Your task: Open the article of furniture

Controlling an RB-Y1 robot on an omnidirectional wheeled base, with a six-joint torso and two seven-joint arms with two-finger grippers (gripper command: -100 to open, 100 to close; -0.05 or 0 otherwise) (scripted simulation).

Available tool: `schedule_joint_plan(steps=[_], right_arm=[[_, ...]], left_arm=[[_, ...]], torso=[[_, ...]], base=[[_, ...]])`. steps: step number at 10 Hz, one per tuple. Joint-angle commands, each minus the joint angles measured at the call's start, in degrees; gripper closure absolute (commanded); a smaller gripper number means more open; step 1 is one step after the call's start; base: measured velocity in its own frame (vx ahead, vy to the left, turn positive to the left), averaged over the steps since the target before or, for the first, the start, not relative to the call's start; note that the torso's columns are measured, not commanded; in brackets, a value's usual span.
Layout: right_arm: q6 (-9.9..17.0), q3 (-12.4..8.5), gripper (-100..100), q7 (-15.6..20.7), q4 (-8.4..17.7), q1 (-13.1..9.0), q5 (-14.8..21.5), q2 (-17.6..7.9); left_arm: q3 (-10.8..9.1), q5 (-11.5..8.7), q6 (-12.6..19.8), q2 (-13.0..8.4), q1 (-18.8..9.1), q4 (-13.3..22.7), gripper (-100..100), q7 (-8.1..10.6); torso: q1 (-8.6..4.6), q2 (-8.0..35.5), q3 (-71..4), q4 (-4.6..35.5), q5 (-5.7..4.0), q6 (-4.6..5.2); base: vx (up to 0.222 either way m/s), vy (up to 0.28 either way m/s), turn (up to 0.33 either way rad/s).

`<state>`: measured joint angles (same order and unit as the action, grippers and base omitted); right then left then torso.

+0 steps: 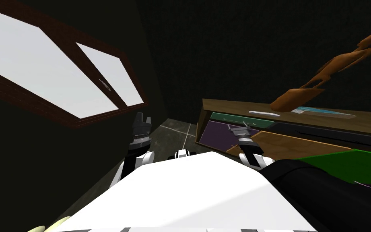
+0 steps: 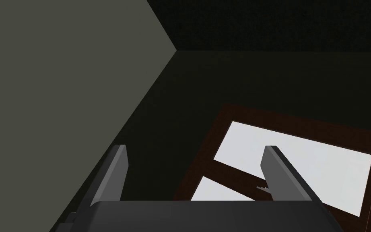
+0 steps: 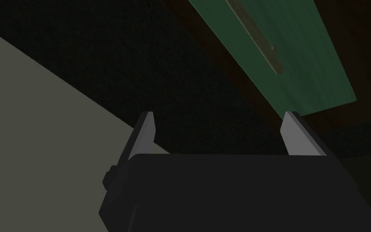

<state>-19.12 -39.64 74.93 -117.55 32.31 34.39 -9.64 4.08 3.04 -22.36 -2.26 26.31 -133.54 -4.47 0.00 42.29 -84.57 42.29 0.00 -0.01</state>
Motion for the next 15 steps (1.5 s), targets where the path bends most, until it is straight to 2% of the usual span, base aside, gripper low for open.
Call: schedule_joint_plan(steps=[1,7,8,9,11,15], right_arm=[[1.6,-1.5,-100,4.4,0.5,0.6,2.0,0.1],[4.2,-3.7,-100,13.3,1.7,1.0,5.9,1.0],[4.2,-3.7,-100,13.8,1.7,1.0,5.9,1.0],[5.0,-4.3,-100,16.2,2.1,1.1,7.1,1.3],[5.8,-4.8,-100,18.5,2.5,1.2,8.1,1.6],[8.3,-6.3,-100,25.3,3.5,1.6,11.4,2.5]], left_arm=[[0.0,0.0,0.0,0.0,0.0,0.0,0,0.0],[-0.01,0.0,0.0,0.0,0.0,0.0,0,0.0],[0.0,0.0,0.0,0.0,0.0,0.0,0,0.0],[-0.01,0.0,0.0,0.0,0.0,0.0,0,0.0],[0.0,0.0,0.0,0.0,0.0,0.0,0,0.0],[-0.01,0.0,0.0,0.0,0.0,0.0,0,0.0]], torso=[[-0.01,0.0,0.0,0.0,0.0,0.04],[0.0,0.0,0.0,0.0,0.01,0.03],[0.01,0.0,0.0,0.0,0.0,0.0],[-0.01,0.0,0.0,0.0,0.0,0.03],[0.0,0.0,0.0,0.0,0.0,0.01],[0.01,0.0,0.0,0.0,0.01,0.02]], base=[[0.014,0.019,0.209],[0.017,0.014,0.125],[0.015,0.011,0.085],[0.016,0.014,0.16],[0.023,0.013,0.116],[0.02,0.013,0.117]])
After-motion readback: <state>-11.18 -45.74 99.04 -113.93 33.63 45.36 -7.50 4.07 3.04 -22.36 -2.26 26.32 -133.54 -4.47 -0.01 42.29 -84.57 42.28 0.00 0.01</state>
